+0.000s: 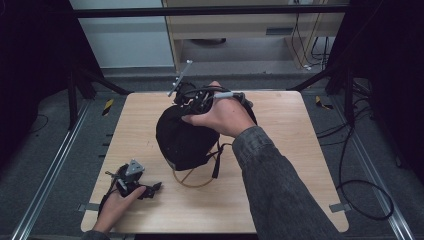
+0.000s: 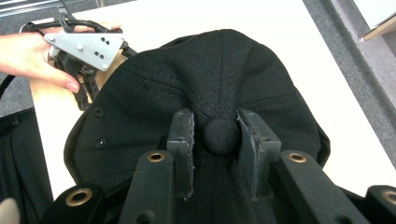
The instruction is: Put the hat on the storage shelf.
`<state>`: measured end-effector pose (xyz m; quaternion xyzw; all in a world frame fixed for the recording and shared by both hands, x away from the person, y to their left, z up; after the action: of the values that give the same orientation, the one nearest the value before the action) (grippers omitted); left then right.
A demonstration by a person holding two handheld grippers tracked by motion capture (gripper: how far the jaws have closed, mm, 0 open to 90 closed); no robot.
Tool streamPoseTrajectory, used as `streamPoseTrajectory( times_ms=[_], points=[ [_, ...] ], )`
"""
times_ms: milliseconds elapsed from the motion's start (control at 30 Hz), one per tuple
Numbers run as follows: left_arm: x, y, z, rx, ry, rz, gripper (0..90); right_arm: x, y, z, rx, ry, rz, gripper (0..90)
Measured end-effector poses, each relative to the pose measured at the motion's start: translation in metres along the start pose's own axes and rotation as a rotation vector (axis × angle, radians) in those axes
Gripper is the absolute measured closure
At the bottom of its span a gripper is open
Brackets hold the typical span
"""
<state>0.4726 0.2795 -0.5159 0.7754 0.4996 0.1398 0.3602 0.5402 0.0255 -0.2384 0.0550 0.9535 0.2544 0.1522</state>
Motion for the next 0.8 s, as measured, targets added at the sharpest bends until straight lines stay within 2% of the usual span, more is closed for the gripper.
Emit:
streamPoseTrajectory(
  times_ms=[433, 800],
  points=[
    [-0.0001, 0.0, 0.0, 0.001, 0.001, 0.001, 0.0, 0.0, -0.0013, 0.0033, 0.0, 0.007, 0.004, 65.4],
    [-0.0001, 0.0, 0.0, 0.001, 0.001, 0.001, 0.0, -0.0002, -0.0044, 0.004, -0.004, 0.0, 0.023, 58.8]
  ],
)
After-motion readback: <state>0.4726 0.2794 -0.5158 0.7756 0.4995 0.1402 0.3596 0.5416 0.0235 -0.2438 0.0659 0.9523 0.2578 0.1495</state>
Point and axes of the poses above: each handheld gripper's, and its own axes: z roughly forward along the jaws, y roughly out of its top, x roughly to its left, the point moved 1 cm from there along z, roughly forward along the jaws, and after that the axes turned 13 degrees about -z, right-handed, at the moved point
